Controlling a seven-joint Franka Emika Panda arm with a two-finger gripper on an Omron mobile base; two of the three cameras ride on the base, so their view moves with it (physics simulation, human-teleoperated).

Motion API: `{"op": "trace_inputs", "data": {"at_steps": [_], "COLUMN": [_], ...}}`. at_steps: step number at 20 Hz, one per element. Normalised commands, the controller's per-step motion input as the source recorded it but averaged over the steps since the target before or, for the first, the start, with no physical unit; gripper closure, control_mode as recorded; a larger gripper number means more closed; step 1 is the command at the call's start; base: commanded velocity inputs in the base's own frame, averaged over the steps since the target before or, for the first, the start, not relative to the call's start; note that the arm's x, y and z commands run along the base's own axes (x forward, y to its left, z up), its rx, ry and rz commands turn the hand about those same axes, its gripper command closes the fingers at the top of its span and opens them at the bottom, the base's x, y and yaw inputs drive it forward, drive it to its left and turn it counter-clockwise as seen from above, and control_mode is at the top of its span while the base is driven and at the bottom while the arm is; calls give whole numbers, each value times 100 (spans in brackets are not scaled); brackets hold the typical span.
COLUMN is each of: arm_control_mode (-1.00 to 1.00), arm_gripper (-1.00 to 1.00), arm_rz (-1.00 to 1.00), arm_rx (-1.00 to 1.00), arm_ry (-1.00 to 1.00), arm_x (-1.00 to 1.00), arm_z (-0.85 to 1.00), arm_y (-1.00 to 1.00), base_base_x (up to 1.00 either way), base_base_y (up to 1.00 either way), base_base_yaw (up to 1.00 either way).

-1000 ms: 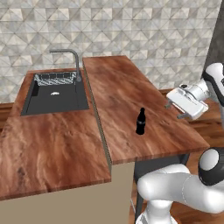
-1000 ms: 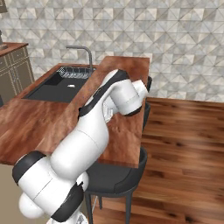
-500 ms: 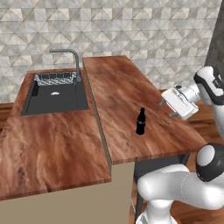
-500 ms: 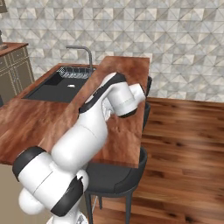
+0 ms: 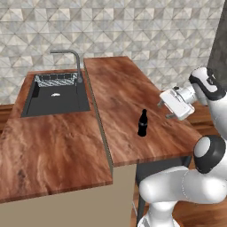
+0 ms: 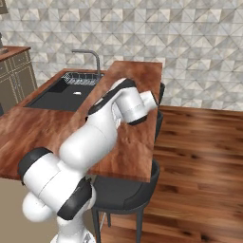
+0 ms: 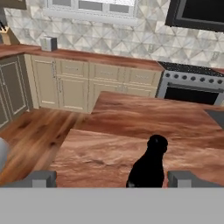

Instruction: Pick the water bottle, bottled drink from the counter and place them in the open cabinet.

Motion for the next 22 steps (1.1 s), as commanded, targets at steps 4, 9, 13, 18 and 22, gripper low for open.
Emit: {"op": "trace_inputs", "data": {"at_steps": [4,9,13,18,22], "arm_control_mode": [-100,-100,-100,-100,-100], "arm_gripper": [-100,-100,-100,-100,-100], "arm_rz": [1,1,0,0,0], "arm_rx": [0,0,0,0,0], "arm_ry": [0,0,0,0,0], "arm_x": [23,18,25,30,28], "arm_z": [-16,-17,-17,-11,-10], "arm_y": [0,0,0,0,-1], "base_base_x": [0,0,0,0,0], "base_base_y": [0,0,0,0,0], "base_base_yaw": [0,0,0,0,0]}}
